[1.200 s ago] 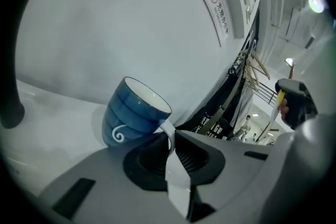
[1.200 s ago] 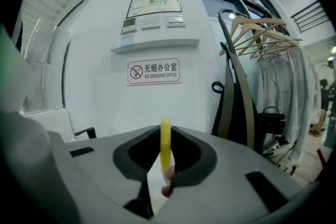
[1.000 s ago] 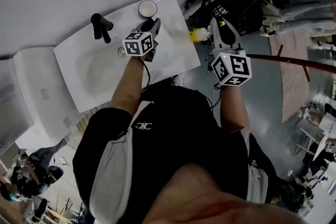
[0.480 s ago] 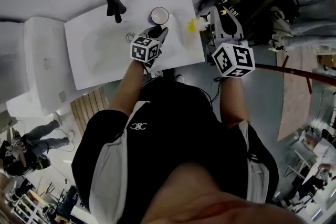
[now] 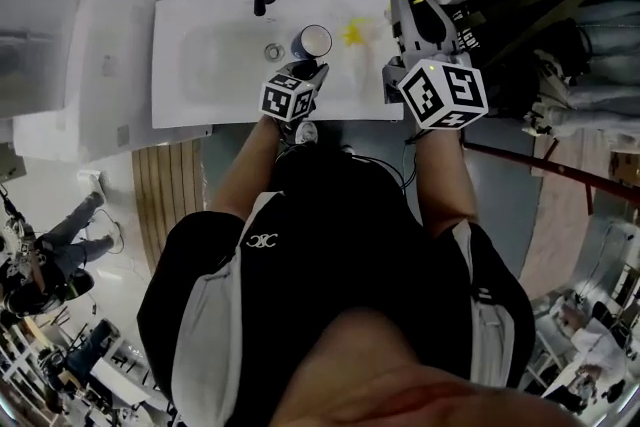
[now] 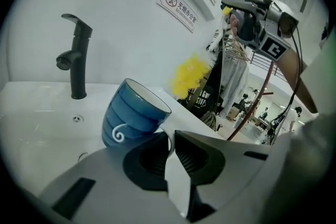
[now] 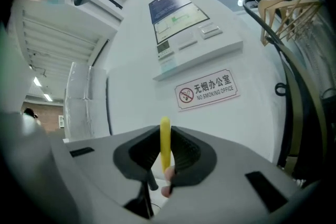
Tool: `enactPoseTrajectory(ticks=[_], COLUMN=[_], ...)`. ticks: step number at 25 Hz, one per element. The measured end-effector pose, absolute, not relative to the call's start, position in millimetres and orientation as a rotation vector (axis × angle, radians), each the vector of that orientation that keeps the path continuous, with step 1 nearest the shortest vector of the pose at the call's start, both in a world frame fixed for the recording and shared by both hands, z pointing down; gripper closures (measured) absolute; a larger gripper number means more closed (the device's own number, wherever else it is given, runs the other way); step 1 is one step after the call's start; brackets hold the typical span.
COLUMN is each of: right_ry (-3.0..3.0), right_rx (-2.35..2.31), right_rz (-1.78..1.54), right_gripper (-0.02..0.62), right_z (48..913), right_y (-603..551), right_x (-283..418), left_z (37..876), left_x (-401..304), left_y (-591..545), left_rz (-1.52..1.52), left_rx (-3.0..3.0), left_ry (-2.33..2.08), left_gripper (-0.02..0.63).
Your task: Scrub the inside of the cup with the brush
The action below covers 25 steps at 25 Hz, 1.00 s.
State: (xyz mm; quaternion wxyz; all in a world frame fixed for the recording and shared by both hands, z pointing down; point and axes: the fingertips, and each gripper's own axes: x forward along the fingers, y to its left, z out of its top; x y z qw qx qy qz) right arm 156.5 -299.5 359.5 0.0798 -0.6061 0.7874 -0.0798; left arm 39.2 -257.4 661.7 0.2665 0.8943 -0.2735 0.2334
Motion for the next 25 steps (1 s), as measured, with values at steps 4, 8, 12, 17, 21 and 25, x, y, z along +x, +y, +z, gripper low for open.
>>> enactPoseTrajectory(ticks=[4, 8, 12, 17, 21, 25], right_ry=[2.413, 2.476, 2.523, 2.541, 2.549, 2.540], right_rx=[-1.673, -1.594, -1.585, -1.563, -1.496, -1.485], right_rz=[-0.254, -0.267, -0.267, -0.332, -0.394, -0.488], right_gripper=[0.542, 0.541, 0.541, 0.541, 0.540, 0.540], right_z=[347.3, 350.5, 364.0, 377.3, 376.2, 389.6], right_y=[-304.1, -303.2, -304.5, -306.9, -307.3, -311.7], right_x=[120.6, 90.7, 73.4, 60.8, 51.5, 51.1], left_z=[658.1, 640.5, 629.0, 630.6, 635.7, 631.2], left_x=[34.2, 33.2, 23.5, 14.8, 14.5, 15.8], left_y=[-246.7, -242.4, -246.5, -244.8, -245.0, -245.2], left_rz=[0.590, 0.496, 0.446, 0.423, 0.426, 0.388], left_rx=[2.396, 2.415, 2.425, 2.409, 2.392, 2.406], left_ry=[-0.755, -0.757, -0.787, -0.795, -0.803, -0.799], left_gripper=[0.558, 0.558, 0.558, 0.555, 0.555, 0.555])
